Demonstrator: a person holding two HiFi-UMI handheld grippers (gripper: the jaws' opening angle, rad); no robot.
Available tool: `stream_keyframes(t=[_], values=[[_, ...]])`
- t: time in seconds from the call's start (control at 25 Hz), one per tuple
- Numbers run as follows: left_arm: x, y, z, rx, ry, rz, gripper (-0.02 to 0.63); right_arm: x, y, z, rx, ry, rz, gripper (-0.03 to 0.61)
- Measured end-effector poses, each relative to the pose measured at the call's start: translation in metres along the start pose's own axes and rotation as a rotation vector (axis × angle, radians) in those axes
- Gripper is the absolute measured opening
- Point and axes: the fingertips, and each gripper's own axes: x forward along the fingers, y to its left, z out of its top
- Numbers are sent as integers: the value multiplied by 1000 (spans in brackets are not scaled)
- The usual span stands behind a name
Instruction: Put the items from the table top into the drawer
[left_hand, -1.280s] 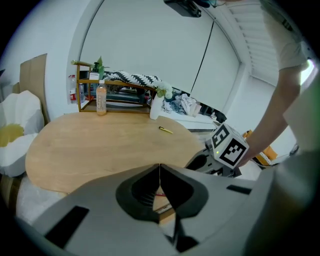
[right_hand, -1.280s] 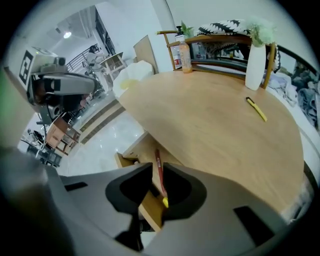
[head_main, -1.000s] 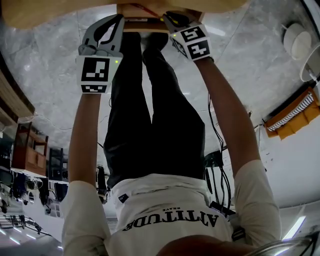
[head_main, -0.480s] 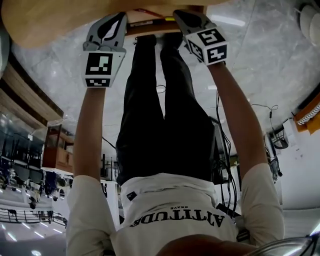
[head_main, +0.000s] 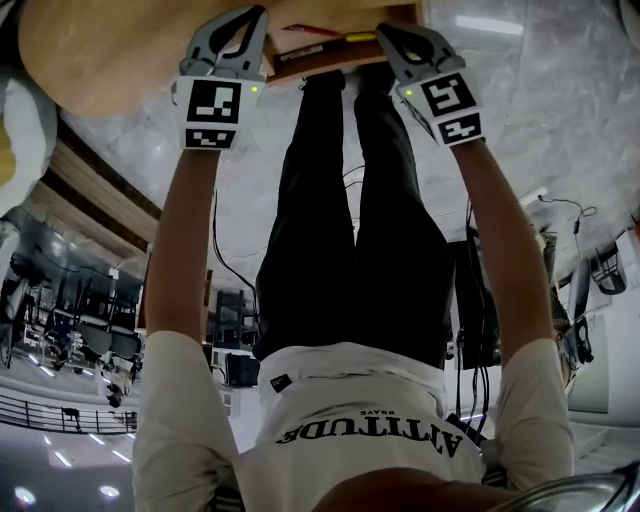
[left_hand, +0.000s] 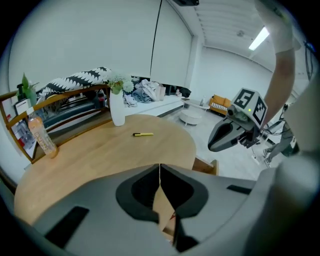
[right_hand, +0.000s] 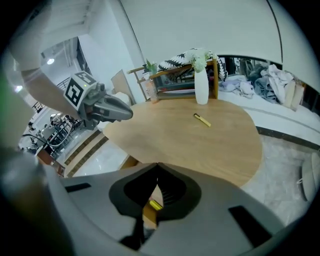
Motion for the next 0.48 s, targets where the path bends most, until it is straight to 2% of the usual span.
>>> stream_keyframes(t=[0.12, 0.48], values=[[17, -1, 5, 16, -3, -39, 23, -4, -5, 0, 4, -15, -27, 20], [58, -4, 44, 245, 3, -173, 23, -18, -10, 5, 83, -85, -81, 20]])
